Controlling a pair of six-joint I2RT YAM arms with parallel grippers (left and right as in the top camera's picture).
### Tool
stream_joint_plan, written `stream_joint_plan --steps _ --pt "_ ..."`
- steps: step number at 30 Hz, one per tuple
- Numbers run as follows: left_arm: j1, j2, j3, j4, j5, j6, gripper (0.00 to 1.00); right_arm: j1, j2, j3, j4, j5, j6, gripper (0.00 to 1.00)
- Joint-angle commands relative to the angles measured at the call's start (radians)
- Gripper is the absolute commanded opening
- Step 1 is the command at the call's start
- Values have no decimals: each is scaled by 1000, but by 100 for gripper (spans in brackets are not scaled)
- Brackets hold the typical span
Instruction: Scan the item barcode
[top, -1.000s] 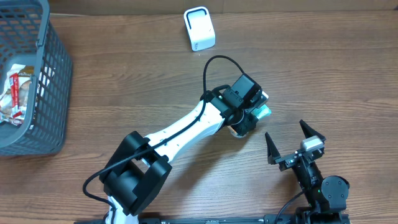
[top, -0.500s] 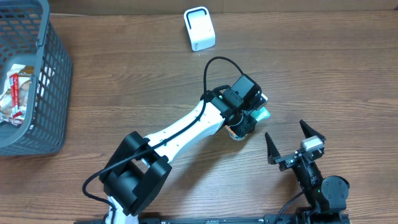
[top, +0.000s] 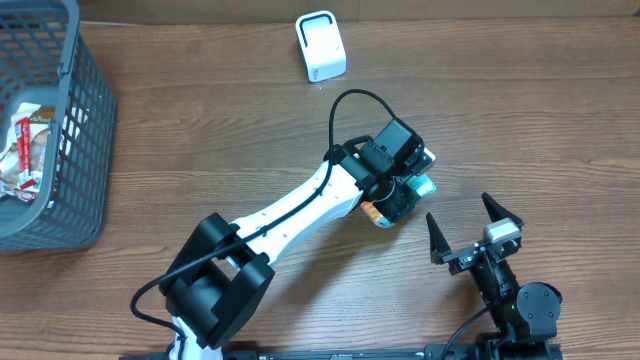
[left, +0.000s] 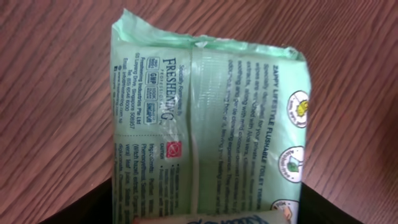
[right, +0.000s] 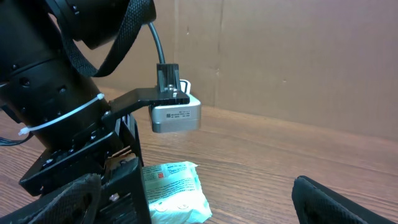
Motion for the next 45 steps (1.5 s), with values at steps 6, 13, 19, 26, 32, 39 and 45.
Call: stream_joint_plan --steps 6,13,19,26,32,39,45 --pt "-6 -40 29 4 18 4 54 4 -8 -11 6 10 8 100" --pt "-6 -46 63 -4 18 4 48 4 -8 -11 6 10 8 100" --pt "-2 -47 76 -21 4 4 48 4 -8 -11 6 10 8 100" --pt "53 -92 81 -39 -24 -16 48 4 -8 -11 5 10 8 100" --pt "150 -142 80 -103 -26 -64 48 4 -8 -11 5 10 8 100" --pt "211 -141 42 -241 -149 -146 48 4 -8 -11 5 10 8 100" --pt "200 -141 -145 -164 -177 -286 49 4 -8 -11 5 10 8 100"
